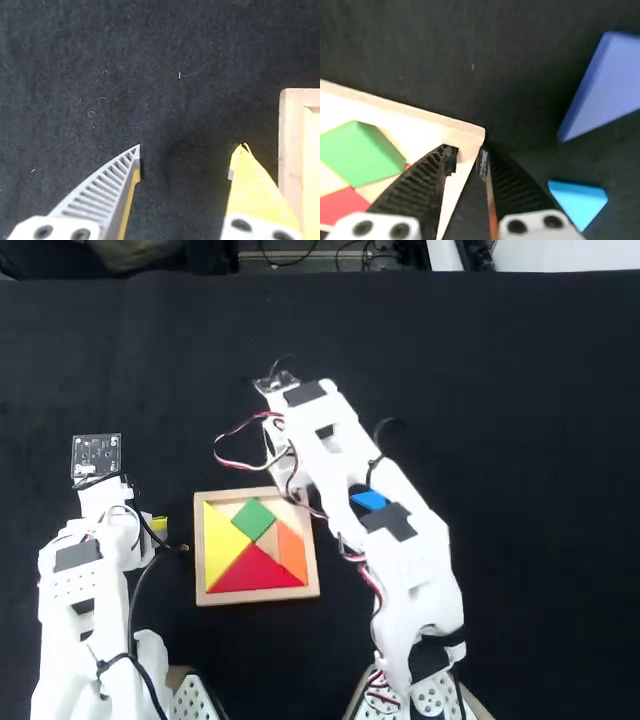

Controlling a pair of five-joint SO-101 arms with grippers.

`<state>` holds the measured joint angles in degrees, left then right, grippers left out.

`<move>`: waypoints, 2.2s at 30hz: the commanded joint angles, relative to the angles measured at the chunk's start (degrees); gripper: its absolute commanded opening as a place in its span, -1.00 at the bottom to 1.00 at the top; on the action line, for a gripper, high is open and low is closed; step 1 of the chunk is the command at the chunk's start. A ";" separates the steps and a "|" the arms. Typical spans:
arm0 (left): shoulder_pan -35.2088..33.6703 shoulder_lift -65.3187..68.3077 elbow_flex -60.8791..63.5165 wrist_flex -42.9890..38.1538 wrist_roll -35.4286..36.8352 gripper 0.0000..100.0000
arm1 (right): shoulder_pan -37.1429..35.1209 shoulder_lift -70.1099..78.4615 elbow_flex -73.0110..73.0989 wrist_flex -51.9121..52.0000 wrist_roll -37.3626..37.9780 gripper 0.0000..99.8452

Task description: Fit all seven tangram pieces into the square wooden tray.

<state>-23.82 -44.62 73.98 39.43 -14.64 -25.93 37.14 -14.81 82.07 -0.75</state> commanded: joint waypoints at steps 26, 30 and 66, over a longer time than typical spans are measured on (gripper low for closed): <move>-0.40 0.00 0.22 -0.97 0.18 -0.44 | 8.35 6.99 -33.80 13.63 10.29 -0.60; -0.40 0.00 0.22 -0.97 0.18 -0.44 | 9.85 11.12 -33.63 9.85 10.29 -0.60; -0.40 0.00 0.31 -1.23 0.09 -0.44 | 18.90 20.18 -55.60 18.73 52.04 -0.60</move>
<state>-23.82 -44.53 74.51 39.43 -14.64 -9.05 60.18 -68.26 99.21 37.14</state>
